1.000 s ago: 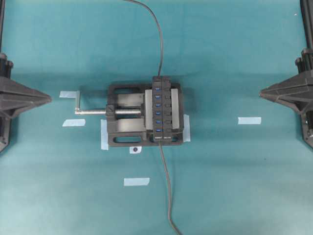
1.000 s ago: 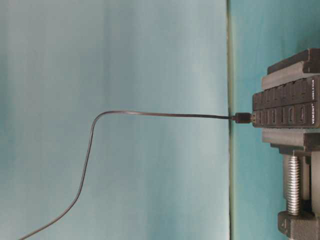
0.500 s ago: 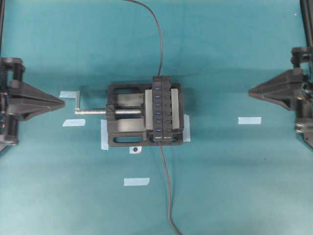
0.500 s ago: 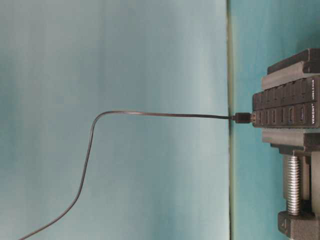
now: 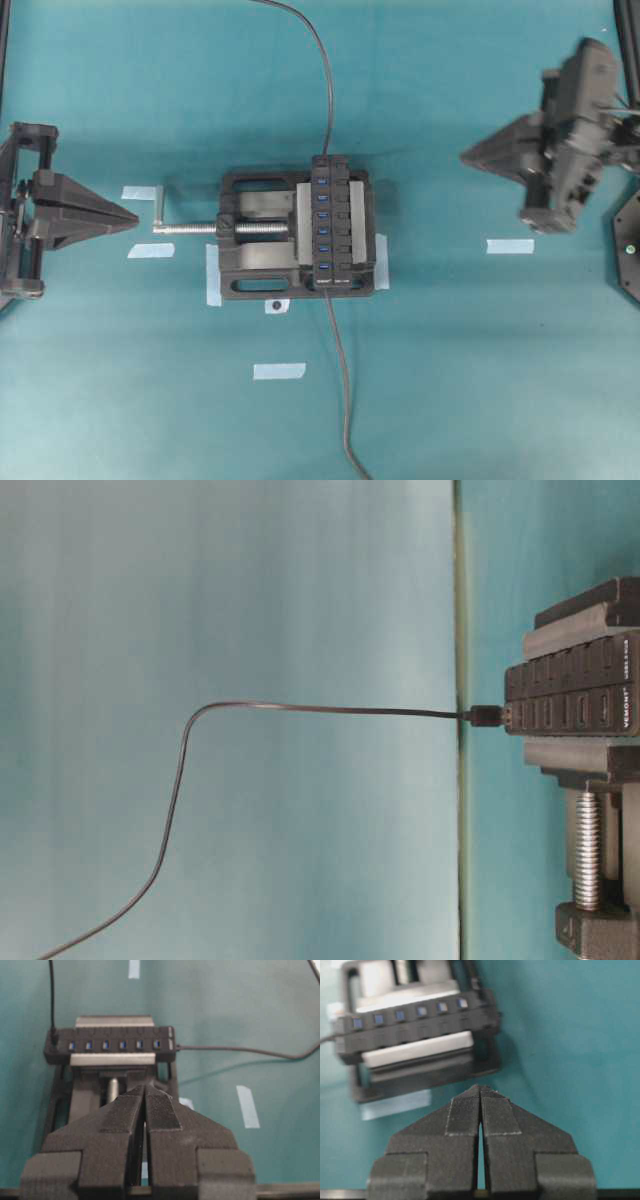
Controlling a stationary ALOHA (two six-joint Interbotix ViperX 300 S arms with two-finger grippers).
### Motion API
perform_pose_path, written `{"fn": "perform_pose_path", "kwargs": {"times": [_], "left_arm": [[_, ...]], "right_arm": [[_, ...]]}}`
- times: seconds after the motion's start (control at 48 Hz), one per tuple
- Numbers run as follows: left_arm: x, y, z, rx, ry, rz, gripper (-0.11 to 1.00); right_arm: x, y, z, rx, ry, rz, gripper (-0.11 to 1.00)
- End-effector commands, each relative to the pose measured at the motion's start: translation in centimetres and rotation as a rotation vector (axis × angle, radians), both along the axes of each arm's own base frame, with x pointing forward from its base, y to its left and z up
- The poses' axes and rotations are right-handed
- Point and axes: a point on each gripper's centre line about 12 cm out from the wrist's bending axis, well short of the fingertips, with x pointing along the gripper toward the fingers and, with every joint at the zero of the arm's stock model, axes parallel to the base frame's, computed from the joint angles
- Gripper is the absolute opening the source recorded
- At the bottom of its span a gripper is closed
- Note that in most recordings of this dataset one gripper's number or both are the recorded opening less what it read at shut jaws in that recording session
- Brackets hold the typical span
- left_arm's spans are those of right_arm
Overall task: Insert the USB into the second port from the front of the fixed hub.
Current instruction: 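Move the right gripper over the hub toward the plugged black USB cable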
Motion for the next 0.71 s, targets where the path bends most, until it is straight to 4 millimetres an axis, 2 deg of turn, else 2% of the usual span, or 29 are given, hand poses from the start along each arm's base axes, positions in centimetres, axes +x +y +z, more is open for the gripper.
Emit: {"fn": "perform_pose_path", "kwargs": {"times": [0.0, 0.313, 0.688], "left_arm": [[0.5, 0.0, 0.8, 0.003, -0.012, -0.002, 0.00], [1.4, 0.0, 0.4, 0.003, 0.029, -0.002, 0.00], [1.3, 0.0, -0.3, 0.004, 0.078, 0.000, 0.00]], "right_arm": [[1.1, -0.7, 0.9, -0.028, -0.009, -0.001, 0.00], [4.0, -1.7, -0.5, -0.045, 0.073, 0.013, 0.00], [8.4, -2.9, -2.2, -0.059, 0.140, 0.037, 0.00]]}}
